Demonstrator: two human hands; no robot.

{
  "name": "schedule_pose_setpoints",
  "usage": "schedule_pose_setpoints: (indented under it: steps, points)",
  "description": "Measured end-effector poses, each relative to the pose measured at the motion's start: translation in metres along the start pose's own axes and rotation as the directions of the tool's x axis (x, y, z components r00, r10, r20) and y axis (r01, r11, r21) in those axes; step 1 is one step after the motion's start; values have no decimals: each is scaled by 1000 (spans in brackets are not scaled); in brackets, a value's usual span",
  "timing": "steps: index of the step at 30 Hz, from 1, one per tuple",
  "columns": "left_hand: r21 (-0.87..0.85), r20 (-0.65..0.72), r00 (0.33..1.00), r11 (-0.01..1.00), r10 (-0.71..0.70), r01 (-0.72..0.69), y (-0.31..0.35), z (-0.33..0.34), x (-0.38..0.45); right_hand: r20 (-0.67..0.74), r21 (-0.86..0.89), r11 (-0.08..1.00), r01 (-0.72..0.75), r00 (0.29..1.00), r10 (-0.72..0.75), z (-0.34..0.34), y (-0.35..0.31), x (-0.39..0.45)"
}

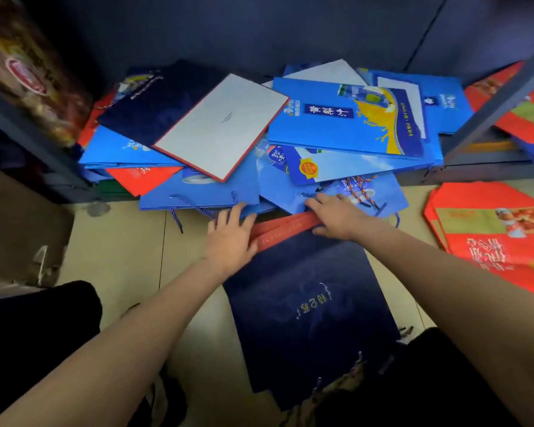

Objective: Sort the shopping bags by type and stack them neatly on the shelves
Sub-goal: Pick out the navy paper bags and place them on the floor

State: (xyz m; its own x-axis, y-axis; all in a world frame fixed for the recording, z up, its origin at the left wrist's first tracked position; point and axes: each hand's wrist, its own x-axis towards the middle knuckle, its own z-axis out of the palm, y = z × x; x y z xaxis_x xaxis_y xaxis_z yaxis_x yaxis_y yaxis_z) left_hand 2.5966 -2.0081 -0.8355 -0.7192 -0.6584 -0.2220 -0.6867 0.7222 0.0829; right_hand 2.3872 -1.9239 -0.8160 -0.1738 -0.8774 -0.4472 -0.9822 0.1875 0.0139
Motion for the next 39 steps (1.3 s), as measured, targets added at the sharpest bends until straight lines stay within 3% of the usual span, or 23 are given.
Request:
schedule_pose_setpoints:
  steps: [2,6,10,12,16,19,22,25,28,30,32,35,39]
  points:
    - [-17,30,999,999,29,-29,-1,15,-21,-75,69,995,71,995,-65,5,-8,-6]
    - [-133,-49,998,991,25,-32,-17,24,-56,-134,182,969,164,981,-141,4,-33,-18]
    - [-105,-236,972,994,-16,-9,-54,-4,-67,-184,380,913,151,979,-86,-14,-72,-20]
    - [-48,-167,986,999,-26,18,-71,-13,-74,-205,344,932,114,978,-44,-15,-97,-22]
    - [-21,145,989,1000,10,-7,-80,-8,-81,-174,286,958,-29,981,81,10,-122,-33]
    - [34,210,977,998,35,-43,-71,3,-72,-178,322,942,-92,972,155,33,-119,-42]
    - [48,90,996,999,-30,25,-59,13,-56,-229,282,942,-182,941,250,45,-109,-31]
    - [-67,-38,985,984,-168,166,-61,25,-50,-248,302,931,-205,926,285,55,-97,-16]
    - [-83,-237,970,996,-58,39,-82,35,-58,-285,439,897,-56,938,198,60,-94,-14]
    - [-70,-415,910,996,22,-56,-95,30,-62,-413,539,841,48,885,214,53,-92,-15]
    - [-50,-507,860,995,52,-89,-104,16,-55,-489,589,799,122,841,232,38,-92,-9]
    - [-26,-565,824,997,39,-66,-104,-12,-29,-491,672,721,169,831,262,8,-96,9]
    - [48,-405,907,994,113,-102,-96,-31,14,-354,781,614,109,888,293,-20,-101,32]
